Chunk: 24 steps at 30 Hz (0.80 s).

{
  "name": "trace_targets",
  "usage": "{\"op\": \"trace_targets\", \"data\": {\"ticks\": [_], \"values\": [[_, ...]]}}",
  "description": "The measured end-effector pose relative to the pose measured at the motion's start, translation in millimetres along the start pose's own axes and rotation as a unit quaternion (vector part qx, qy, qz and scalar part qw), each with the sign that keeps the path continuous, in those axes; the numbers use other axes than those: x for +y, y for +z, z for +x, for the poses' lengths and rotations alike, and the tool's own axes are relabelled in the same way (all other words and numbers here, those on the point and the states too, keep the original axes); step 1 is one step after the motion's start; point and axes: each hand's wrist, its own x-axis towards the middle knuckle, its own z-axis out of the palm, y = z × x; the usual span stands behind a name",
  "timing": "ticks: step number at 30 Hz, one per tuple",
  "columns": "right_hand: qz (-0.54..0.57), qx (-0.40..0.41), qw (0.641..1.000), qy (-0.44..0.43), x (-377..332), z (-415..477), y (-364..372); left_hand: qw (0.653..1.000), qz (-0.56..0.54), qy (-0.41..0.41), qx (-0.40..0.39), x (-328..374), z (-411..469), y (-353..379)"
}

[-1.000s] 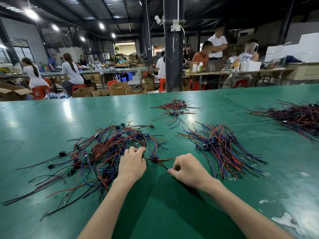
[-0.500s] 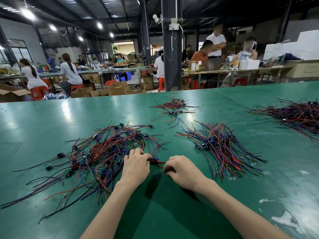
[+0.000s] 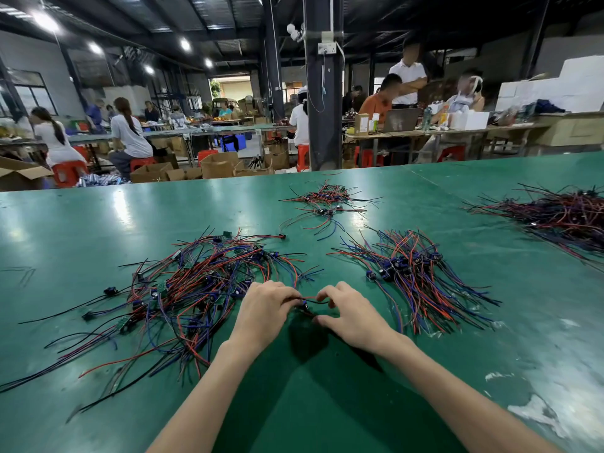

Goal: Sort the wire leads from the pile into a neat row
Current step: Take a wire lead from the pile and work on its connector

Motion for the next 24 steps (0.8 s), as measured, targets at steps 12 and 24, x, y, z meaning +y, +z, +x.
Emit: {"op": "trace_targets", "data": {"ticks": [12,24], "values": [[0.098,0.185,0.978,-0.015,-4,-2,-4,0.989,-0.066,0.005,0.129,7,1,-10],[0.243,0.154,0.957,-0.021,-4,3,-17,0.994,-0.051,0.029,0.091,12,-1,-9]]}}
